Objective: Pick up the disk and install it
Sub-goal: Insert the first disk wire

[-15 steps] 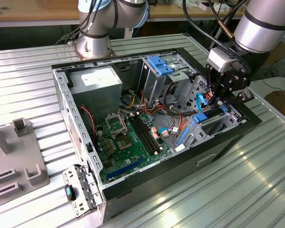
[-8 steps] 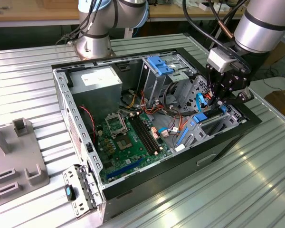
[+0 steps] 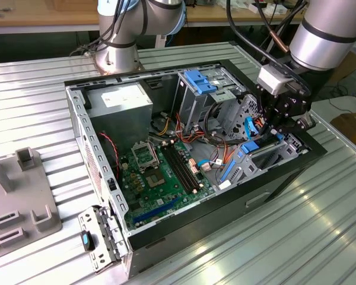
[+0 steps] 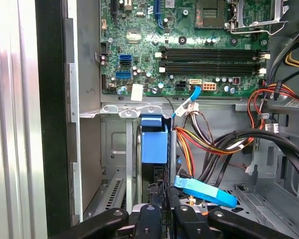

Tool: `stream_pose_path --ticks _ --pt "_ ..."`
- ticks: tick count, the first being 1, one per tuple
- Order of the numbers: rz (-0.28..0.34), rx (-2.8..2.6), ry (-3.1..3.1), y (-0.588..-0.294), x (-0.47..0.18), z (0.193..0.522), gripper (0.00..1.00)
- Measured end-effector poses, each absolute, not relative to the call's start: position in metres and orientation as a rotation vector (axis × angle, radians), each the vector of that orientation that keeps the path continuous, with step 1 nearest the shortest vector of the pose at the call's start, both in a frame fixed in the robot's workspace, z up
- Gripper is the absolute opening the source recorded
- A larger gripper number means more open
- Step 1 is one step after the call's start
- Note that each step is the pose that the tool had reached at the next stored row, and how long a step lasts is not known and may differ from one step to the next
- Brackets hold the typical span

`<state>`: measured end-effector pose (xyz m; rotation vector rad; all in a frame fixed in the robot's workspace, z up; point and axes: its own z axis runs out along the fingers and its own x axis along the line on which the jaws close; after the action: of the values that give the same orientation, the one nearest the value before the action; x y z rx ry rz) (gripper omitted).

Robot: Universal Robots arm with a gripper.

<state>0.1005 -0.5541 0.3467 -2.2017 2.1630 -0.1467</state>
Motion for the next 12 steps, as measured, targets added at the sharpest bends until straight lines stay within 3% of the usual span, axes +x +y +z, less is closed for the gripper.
stream_pose_path --ticks 12 --pt "-0.152 -2.199 2.16 -0.5543 0.0992 0.3387 0.16"
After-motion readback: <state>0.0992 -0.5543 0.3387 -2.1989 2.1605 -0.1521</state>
